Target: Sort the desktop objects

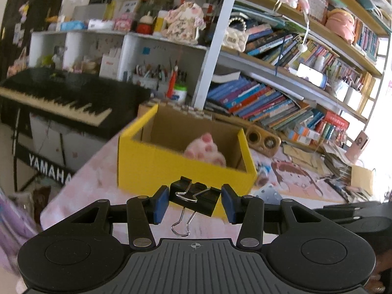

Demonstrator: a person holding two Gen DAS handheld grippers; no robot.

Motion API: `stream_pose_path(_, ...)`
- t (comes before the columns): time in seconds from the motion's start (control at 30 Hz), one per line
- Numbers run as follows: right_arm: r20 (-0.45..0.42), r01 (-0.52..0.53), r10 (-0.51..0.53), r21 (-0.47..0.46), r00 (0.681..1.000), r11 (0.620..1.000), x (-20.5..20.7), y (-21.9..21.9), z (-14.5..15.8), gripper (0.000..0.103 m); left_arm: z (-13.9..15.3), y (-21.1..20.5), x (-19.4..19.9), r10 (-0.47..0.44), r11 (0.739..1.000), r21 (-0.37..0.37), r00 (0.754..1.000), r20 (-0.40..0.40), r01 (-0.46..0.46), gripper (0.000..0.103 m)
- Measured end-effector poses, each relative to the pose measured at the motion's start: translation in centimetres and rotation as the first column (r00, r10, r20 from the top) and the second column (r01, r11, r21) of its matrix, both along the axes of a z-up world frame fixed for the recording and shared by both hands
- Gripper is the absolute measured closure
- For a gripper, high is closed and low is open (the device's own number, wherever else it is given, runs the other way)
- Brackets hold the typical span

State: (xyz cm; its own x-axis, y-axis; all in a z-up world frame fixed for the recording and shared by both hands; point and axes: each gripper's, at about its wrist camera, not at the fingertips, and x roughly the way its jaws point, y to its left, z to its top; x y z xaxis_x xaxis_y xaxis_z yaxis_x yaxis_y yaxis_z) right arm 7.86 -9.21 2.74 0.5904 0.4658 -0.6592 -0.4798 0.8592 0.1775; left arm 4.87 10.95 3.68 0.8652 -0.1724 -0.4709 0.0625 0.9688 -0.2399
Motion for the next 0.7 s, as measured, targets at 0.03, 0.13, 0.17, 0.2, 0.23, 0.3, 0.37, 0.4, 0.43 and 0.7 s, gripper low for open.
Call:
stream_pose_path(0.03, 0.011, -0.004, 0.003, 0.006, 1.0, 1.0, 0.7, 0.1, 0.4, 0.072, 0.3, 0.0, 0.7, -0.001, 1.0, 0.011, 1.0, 0.009, 0.001, 0.058)
stream_pose_path(0.13, 0.039, -0.014, 0.013, 0.025, 0.999, 1.0, 2.6, 0.2, 1.5, 0.072, 1.3, 0.0, 2.7, 0.005, 0.999, 0.032, 0.999, 0.035, -0.006, 0.058)
stream_pose_path(0.17, 0.047, -0.019, 0.017, 0.031, 0.999, 0.999, 3.4, 0.3, 1.8, 0.072, 1.5, 0.0, 3.4, 0.008, 0.999, 0.037, 0.999, 0.042, -0.01, 0.058)
stream_pose_path(0.2, 0.053, -0.024, 0.022, 0.036, 0.998, 0.999, 4.0, 0.3, 2.1, 0.072, 1.7, 0.0, 4.0, 0.012, 0.999, 0.041, 0.999, 0.049, -0.014, 0.058)
stream_pose_path(0.23, 0.061, -0.031, 0.028, 0.041, 0.998, 0.999, 4.7, 0.3, 2.4, 0.072, 1.9, 0.0, 4.8, 0.017, 0.999, 0.043, 0.998, 0.055, -0.02, 0.058)
stream_pose_path(0.3, 0.074, -0.043, 0.04, 0.048, 0.996, 0.998, 6.2, 0.5, 2.9, 0.072, 2.2, -0.1, 6.1, 0.026, 0.998, 0.05, 0.998, 0.062, -0.029, 0.058)
stream_pose_path(0.37, 0.086, -0.055, 0.05, 0.056, 0.995, 0.997, 7.8, 0.8, 3.4, 0.072, 2.3, -0.1, 7.5, 0.038, 0.997, 0.059, 0.997, 0.066, -0.042, 0.058)
stream_pose_path(0.4, 0.091, -0.06, 0.055, 0.061, 0.994, 0.996, 8.4, 0.9, 3.6, 0.072, 2.4, -0.1, 8.1, 0.043, 0.997, 0.063, 0.997, 0.068, -0.047, 0.058)
stream_pose_path(0.43, 0.097, -0.067, 0.06, 0.065, 0.993, 0.996, 9.2, 1.0, 3.8, 0.072, 2.5, 0.0, 8.9, 0.048, 0.996, 0.069, 0.997, 0.068, -0.053, 0.058)
stream_pose_path(0.7, 0.136, -0.097, 0.089, 0.052, 0.987, 0.994, 15.4, 2.4, 3.9, 0.072, 2.1, 0.1, 14.6, 0.061, 0.986, 0.151, 0.997, 0.038, -0.066, 0.058)
